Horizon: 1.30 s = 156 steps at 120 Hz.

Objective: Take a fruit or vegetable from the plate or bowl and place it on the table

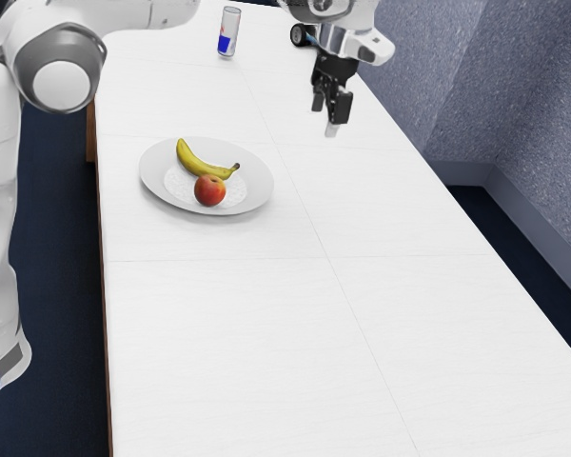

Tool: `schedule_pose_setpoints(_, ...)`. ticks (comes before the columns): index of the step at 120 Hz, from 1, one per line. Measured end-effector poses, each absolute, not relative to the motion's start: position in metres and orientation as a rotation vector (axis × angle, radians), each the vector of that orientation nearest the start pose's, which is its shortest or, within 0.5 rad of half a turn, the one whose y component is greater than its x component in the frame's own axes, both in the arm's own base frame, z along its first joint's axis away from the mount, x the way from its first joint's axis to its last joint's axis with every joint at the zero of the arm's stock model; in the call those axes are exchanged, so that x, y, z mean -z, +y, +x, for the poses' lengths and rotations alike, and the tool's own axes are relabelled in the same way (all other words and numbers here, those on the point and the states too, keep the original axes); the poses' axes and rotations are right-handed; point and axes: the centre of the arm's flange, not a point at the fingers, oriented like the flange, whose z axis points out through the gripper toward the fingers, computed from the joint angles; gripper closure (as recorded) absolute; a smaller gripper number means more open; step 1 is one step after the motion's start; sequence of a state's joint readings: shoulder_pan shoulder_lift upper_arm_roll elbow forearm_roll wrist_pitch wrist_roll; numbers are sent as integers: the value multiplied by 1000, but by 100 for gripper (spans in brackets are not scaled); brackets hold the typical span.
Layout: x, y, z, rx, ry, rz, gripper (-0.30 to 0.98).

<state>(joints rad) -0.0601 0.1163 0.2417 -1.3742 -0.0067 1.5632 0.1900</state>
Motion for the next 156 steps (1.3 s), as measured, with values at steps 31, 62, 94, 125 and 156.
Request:
schedule_pose_setpoints(31, -594, 135, 575, -60, -82, -3111, 0)
schedule_pose_setpoints(62, -553, 131, 462, -119, -61, -3191, 0)
schedule_pose_setpoints(94, -522, 153, 452, -145, -109, -3150, 0)
schedule_pose_setpoints(125, -501, 161, 456, -226, -138, -3135, 0)
schedule_pose_setpoints(156, -473, 167, 452, -319, -168, -3135, 0)
